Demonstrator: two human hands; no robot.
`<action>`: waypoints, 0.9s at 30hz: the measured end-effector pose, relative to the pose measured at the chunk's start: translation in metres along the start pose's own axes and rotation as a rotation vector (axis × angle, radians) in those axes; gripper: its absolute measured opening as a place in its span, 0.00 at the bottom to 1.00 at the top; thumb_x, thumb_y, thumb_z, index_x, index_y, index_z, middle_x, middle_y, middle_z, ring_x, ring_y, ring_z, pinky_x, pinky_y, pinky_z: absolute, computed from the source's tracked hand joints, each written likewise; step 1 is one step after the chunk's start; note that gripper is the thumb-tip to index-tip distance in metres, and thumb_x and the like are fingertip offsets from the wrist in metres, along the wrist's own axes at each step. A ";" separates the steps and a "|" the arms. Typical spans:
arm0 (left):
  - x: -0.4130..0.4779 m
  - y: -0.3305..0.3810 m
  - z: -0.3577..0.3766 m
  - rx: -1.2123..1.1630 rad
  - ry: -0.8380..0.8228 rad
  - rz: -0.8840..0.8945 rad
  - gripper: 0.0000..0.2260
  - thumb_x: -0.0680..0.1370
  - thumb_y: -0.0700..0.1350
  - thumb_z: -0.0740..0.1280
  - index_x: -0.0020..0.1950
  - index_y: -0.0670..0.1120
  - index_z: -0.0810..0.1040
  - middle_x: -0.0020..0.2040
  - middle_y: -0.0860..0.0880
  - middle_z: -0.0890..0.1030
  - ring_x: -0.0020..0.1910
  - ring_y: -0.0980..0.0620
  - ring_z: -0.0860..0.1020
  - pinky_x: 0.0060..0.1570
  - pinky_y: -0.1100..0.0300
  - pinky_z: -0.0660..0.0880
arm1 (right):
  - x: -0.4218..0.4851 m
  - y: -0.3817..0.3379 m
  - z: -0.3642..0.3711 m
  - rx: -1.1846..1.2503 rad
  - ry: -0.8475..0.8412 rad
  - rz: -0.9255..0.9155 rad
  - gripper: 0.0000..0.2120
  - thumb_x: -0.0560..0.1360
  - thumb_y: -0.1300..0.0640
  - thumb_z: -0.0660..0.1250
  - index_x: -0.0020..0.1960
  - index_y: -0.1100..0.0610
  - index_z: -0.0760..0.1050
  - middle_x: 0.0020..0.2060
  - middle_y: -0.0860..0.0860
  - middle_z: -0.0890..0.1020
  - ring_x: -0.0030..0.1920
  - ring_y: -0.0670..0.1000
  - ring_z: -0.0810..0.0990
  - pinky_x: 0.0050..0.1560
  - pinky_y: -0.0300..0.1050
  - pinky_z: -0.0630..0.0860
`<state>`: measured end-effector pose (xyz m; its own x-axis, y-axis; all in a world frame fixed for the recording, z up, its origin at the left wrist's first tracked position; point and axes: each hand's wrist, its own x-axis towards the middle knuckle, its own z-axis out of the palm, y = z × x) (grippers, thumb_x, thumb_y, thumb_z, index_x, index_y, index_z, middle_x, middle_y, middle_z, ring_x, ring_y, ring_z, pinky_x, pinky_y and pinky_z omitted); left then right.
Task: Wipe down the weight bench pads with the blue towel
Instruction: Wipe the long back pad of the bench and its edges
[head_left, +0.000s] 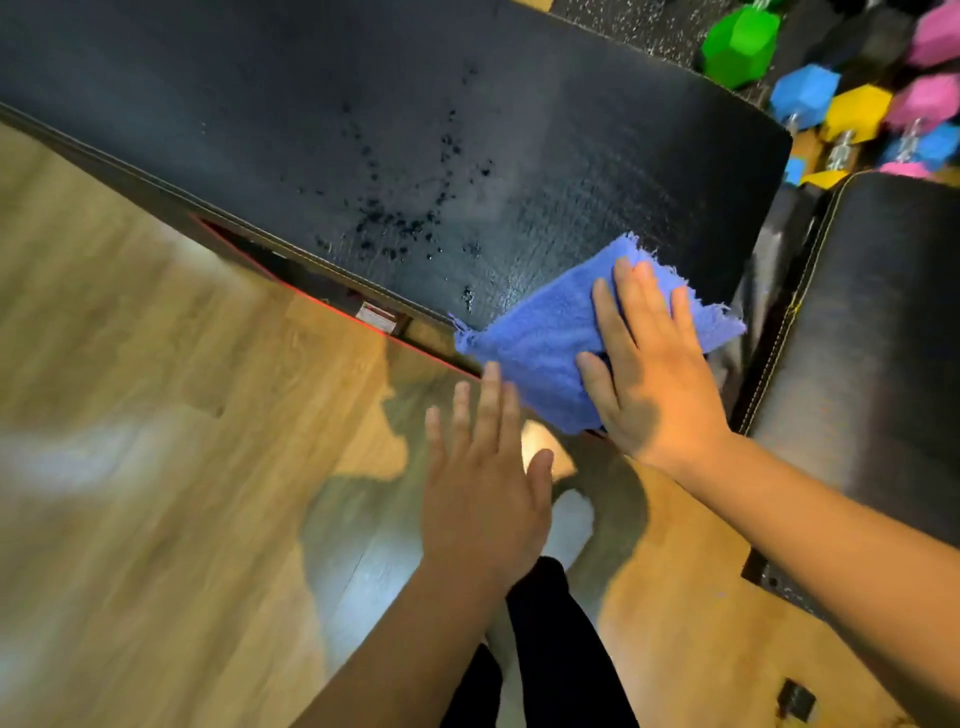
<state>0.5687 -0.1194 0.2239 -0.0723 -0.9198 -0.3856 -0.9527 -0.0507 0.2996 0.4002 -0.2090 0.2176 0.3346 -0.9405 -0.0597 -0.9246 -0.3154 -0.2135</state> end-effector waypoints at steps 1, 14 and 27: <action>-0.005 -0.005 0.001 -0.164 -0.049 -0.118 0.30 0.79 0.58 0.44 0.78 0.48 0.48 0.79 0.47 0.49 0.78 0.47 0.47 0.75 0.48 0.45 | 0.002 -0.009 0.001 -0.012 -0.001 0.008 0.30 0.79 0.45 0.51 0.75 0.62 0.58 0.76 0.60 0.57 0.76 0.61 0.52 0.74 0.63 0.47; 0.052 0.014 -0.044 -1.962 -0.099 -0.546 0.20 0.83 0.51 0.52 0.69 0.42 0.71 0.67 0.45 0.76 0.65 0.50 0.74 0.64 0.54 0.70 | 0.061 -0.070 0.027 -0.226 0.110 -0.264 0.26 0.75 0.56 0.57 0.71 0.65 0.65 0.71 0.62 0.68 0.71 0.61 0.66 0.70 0.58 0.62; 0.045 0.046 -0.027 -1.909 -0.145 -0.501 0.23 0.83 0.55 0.50 0.69 0.42 0.71 0.61 0.37 0.75 0.38 0.57 0.79 0.39 0.66 0.75 | 0.016 -0.020 0.019 -0.227 0.032 -0.238 0.28 0.77 0.52 0.59 0.71 0.69 0.62 0.71 0.67 0.64 0.72 0.66 0.62 0.68 0.67 0.59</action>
<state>0.5293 -0.1734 0.2444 -0.0587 -0.6651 -0.7444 0.6009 -0.6190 0.5057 0.4277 -0.2150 0.2021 0.5433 -0.8395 -0.0032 -0.8395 -0.5433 0.0050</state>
